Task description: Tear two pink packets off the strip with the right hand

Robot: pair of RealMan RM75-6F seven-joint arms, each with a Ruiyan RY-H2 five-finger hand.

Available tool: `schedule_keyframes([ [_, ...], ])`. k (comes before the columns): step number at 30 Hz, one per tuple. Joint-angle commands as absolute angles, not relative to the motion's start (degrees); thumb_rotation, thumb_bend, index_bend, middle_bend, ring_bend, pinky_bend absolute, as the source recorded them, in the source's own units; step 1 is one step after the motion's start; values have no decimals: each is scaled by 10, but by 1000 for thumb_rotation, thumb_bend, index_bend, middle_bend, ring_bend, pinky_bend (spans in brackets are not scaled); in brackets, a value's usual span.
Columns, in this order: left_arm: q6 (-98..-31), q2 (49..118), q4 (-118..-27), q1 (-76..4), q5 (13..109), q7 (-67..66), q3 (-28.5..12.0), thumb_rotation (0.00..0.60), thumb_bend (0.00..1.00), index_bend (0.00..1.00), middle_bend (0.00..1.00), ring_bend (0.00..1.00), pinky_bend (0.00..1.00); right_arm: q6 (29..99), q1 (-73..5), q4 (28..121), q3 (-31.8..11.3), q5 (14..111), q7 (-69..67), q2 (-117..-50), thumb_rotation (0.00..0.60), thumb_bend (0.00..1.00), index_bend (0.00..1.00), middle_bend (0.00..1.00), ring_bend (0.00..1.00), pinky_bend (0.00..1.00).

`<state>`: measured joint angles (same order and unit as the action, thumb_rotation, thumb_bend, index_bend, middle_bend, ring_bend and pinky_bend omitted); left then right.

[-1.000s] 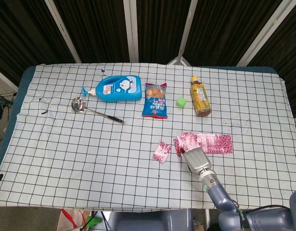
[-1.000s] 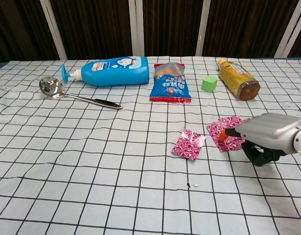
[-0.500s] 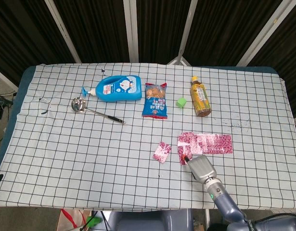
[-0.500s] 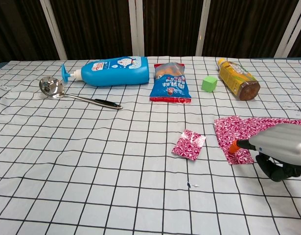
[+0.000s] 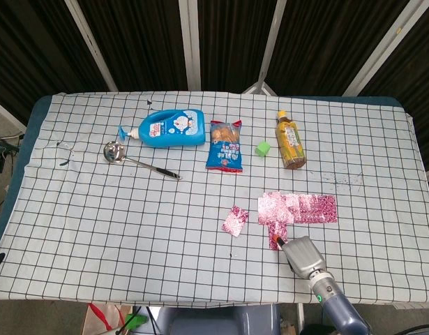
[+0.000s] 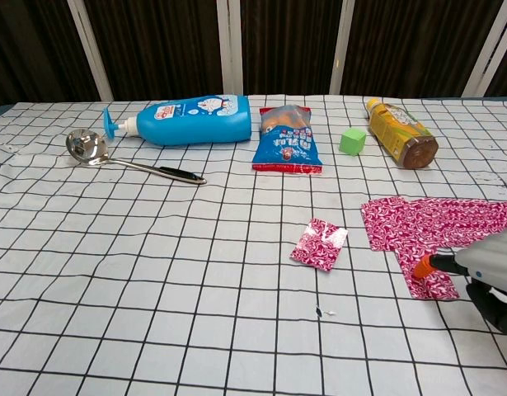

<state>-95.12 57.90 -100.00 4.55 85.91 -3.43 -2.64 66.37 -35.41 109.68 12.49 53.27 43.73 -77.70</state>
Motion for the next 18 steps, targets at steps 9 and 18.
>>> schedule_keyframes([
  [9, -947, 580, -1000, 43, 861, -37, -26, 600, 276, 162, 0, 0, 84, 685, -307, 1128, 175, 609, 412, -753, 600, 891, 204, 843, 866, 702],
  [18, -943, 580, -1001, 40, 862, -35, -25, 600, 276, 162, 0, 0, 84, 693, -277, 1142, 199, 668, 410, -755, 600, 891, 204, 843, 866, 702],
])
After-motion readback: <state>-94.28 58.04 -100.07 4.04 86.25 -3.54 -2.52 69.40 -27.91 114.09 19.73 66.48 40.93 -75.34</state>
